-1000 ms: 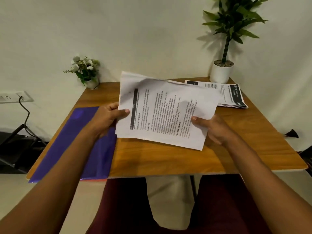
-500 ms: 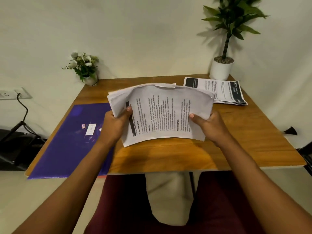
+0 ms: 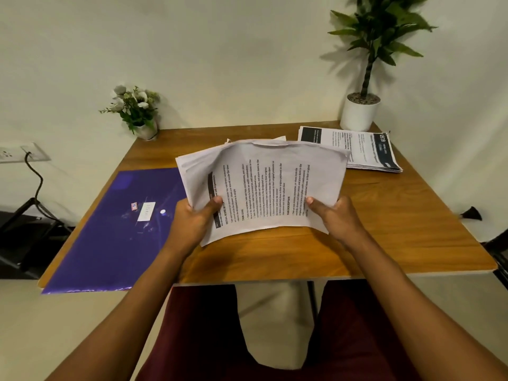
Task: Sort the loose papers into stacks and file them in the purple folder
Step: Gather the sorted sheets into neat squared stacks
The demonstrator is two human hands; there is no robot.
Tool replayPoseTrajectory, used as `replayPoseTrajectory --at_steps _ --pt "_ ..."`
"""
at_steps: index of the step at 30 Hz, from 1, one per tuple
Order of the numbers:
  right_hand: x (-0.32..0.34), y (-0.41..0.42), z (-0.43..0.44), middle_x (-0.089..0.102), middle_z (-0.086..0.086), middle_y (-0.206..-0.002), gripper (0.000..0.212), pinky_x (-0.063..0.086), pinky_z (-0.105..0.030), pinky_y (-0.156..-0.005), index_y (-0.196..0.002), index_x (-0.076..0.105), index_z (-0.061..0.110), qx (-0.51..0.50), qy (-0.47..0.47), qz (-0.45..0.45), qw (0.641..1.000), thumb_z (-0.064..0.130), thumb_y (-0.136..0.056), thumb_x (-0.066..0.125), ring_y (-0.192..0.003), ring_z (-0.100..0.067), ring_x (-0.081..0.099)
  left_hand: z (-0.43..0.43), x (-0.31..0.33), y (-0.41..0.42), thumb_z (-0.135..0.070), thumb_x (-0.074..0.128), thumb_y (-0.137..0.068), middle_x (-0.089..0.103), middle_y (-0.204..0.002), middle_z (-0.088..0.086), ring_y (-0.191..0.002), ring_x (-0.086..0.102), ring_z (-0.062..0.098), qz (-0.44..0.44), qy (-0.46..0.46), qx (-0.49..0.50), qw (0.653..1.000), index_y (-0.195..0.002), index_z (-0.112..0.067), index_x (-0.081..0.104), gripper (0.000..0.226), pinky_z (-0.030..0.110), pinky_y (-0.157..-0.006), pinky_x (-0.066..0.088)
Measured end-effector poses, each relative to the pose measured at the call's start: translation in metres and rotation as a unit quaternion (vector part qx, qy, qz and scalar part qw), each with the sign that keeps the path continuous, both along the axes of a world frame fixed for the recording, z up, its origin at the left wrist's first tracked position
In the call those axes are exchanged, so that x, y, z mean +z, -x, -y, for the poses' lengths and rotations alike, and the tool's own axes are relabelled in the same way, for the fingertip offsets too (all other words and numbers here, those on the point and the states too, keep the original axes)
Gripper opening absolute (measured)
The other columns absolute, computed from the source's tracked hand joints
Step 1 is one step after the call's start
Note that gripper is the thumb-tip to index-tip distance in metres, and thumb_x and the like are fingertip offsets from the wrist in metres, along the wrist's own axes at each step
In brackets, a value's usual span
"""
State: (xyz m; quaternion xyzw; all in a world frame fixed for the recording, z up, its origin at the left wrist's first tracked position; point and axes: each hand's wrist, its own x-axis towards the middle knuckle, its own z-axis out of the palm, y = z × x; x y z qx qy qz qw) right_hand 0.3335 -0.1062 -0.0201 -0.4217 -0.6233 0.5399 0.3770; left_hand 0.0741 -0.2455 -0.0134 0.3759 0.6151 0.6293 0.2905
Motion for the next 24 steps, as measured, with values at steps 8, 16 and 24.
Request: replayPoseTrajectory --at_steps 8,16,24 --pt "-0.012 -0.001 0.006 0.071 0.019 -0.098 0.011 0.056 -0.027 -0.084 -0.098 0.066 0.033 0.006 0.019 0.015 1.000 0.025 -0.093 0.071 -0.092 0.001 0.069 0.001 -0.010 0.006 -0.022 0.070 -0.093 0.077 -0.096 -0.017 -0.094 0.075 0.012 -0.010 0.019 0.016 1.000 -0.115 -0.015 0.066 0.023 0.028 -0.078 0.062" --pt "-0.009 0.025 0.018 0.073 -0.007 -0.122 0.036 0.053 -0.048 -0.102 -0.120 0.063 0.018 -0.008 0.186 -0.332 0.925 0.005 -0.087 0.068 -0.118 -0.027 0.066 -0.013 -0.016 -0.024 -0.013 0.064 -0.096 0.072 -0.124 0.001 -0.114 0.069 0.023 0.216 -0.060 0.048 0.973 -0.126 -0.022 0.061 0.031 0.045 -0.091 0.059" --pt "0.005 0.071 0.034 0.068 -0.011 -0.131 0.047 0.051 -0.056 -0.102 -0.133 0.058 0.017 -0.006 0.162 -0.349 0.923 -0.008 -0.094 0.061 -0.118 -0.030 0.066 -0.026 -0.018 -0.071 -0.012 0.064 -0.097 0.074 -0.119 0.003 -0.103 0.074 0.025 0.324 -0.023 0.030 0.945 -0.125 -0.025 0.060 0.031 0.047 -0.084 0.061"
